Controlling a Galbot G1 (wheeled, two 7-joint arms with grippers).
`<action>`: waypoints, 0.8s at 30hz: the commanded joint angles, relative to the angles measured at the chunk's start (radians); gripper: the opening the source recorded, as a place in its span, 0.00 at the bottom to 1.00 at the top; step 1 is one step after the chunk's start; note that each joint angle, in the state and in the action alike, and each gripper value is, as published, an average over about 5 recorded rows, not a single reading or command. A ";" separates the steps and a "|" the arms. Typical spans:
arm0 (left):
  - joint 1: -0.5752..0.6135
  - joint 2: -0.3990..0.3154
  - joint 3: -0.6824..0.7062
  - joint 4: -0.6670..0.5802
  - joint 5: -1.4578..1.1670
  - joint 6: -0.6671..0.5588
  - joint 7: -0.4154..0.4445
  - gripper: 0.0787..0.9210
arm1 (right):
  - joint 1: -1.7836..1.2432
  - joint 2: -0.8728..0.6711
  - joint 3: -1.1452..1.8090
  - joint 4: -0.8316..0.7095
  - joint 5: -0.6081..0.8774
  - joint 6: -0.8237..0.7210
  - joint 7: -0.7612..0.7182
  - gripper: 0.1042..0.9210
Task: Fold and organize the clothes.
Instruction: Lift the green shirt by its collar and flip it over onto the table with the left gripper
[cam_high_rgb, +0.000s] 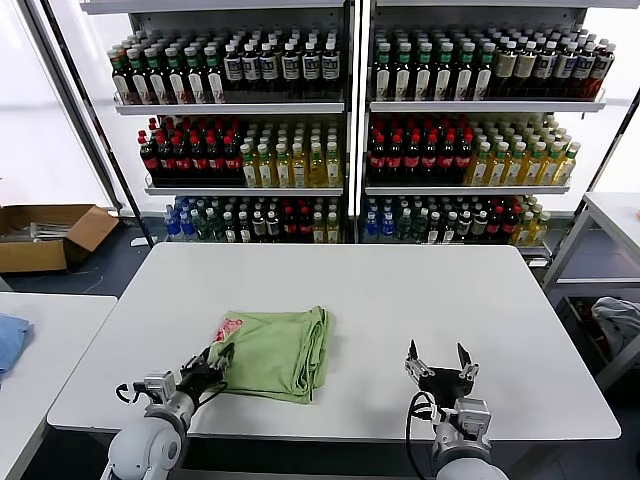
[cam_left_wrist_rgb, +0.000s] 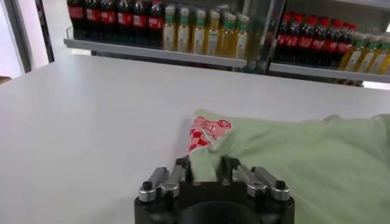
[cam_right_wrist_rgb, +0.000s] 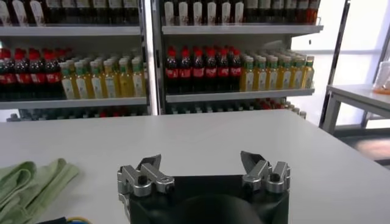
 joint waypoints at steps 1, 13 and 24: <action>0.005 -0.009 0.006 0.002 0.000 0.007 0.016 0.32 | 0.000 -0.001 0.002 0.005 -0.003 -0.002 0.000 0.88; 0.000 0.016 -0.063 -0.015 0.003 -0.056 -0.001 0.05 | 0.010 -0.010 0.005 0.002 -0.004 -0.004 0.000 0.88; 0.020 0.278 -0.378 0.003 -0.142 -0.055 -0.014 0.05 | 0.045 -0.025 -0.010 -0.020 0.011 -0.006 0.001 0.88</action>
